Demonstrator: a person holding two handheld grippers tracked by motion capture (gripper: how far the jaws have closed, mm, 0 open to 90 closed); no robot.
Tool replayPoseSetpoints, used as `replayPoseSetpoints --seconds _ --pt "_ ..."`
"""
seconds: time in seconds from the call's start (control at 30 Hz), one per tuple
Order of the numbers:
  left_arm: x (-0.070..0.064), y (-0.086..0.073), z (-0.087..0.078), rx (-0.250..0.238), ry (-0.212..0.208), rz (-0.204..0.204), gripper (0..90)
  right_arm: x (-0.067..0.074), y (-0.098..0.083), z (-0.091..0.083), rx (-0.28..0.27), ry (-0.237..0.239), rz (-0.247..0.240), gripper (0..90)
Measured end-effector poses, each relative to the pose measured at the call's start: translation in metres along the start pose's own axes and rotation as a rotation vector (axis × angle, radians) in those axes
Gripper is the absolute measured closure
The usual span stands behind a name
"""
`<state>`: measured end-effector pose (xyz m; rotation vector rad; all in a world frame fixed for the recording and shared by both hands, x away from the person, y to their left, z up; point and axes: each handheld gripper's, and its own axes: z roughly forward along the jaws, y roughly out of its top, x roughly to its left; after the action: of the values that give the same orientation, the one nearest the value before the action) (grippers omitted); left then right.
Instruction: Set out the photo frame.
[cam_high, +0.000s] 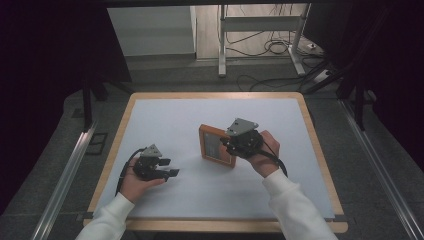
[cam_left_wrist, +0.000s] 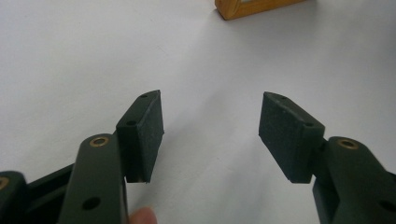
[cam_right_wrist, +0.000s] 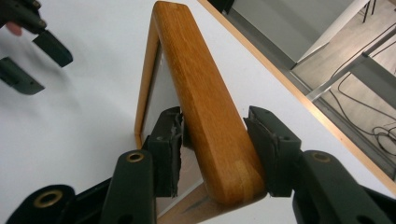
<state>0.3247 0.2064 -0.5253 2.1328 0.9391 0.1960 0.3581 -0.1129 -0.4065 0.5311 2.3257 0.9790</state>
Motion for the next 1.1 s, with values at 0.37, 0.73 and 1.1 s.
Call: replayPoseSetpoints --seconds 0.37,0.73,1.1 --pt "-0.001 0.001 -0.001 -0.009 0.001 0.004 38.6 -0.018 -0.003 0.013 0.003 -0.016 0.079 48.8" --pt "-0.002 0.001 -0.002 -0.028 0.009 0.016 36.2 -0.039 -0.011 0.031 0.019 -0.045 0.159 41.2" --pt "-0.002 0.001 -0.002 -0.03 0.01 0.012 34.8 -0.043 -0.016 0.036 0.019 -0.056 0.174 37.6"
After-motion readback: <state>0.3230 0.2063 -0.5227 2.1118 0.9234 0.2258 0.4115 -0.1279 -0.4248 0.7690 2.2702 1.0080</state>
